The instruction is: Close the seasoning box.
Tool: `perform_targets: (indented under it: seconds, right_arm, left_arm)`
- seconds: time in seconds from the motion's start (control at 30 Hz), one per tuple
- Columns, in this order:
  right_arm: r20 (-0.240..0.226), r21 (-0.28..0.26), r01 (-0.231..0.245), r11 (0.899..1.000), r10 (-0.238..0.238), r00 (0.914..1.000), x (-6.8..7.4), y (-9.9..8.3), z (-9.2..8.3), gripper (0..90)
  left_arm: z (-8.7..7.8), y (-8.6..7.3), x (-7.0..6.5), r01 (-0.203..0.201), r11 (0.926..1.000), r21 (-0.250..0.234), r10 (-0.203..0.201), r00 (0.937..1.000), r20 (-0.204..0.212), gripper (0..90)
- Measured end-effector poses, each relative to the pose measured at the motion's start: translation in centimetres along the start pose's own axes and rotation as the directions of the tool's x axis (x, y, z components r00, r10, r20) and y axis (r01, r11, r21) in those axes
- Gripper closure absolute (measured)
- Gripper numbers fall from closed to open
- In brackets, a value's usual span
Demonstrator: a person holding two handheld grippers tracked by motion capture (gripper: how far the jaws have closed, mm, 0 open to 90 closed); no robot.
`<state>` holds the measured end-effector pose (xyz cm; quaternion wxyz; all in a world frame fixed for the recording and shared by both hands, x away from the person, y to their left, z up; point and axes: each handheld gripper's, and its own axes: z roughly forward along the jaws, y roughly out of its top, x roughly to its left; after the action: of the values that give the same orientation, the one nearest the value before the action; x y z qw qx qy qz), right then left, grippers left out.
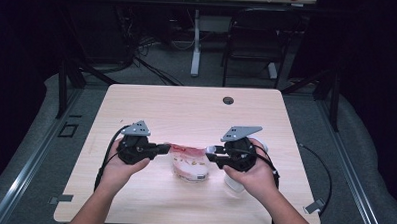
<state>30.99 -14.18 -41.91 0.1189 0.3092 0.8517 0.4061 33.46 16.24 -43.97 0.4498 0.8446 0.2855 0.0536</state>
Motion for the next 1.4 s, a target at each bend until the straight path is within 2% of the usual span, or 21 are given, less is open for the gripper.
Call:
perform_targets:
  seconds: [0.33,0.63,0.8,1.13,1.4]
  right_arm:
    - [-0.005,0.009,0.002,1.000,-0.001,1.0000,-0.3,-0.2,0.0,67.0]
    - [-0.011,0.024,0.017,1.000,-0.017,0.9998,-0.3,-0.1,-0.1,64.8]
    - [-0.011,0.015,0.018,1.000,-0.018,0.9998,-0.3,0.1,-0.6,63.4]
    - [-0.005,0.014,0.050,0.999,-0.050,0.9988,-0.2,0.9,-2.0,63.0]
    - [0.003,0.028,0.083,0.996,-0.083,0.9966,-0.4,1.9,-2.3,63.6]
  left_arm:
    - [0.1,-0.1,0.1,0.003,0.9999,-0.012,-0.003,0.9999,0.010,89.7]
    - [0.0,-0.1,0.2,0.011,0.9998,-0.014,-0.011,0.9999,0.013,85.3]
    - [-0.2,0.0,0.2,0.015,0.9997,-0.018,-0.014,0.9998,0.015,82.3]
    - [-1.1,0.2,0.3,0.021,0.9991,-0.036,-0.020,0.9997,0.011,77.1]
    - [-1.7,0.2,0.4,0.019,0.9987,-0.046,-0.019,0.9998,0.004,75.5]
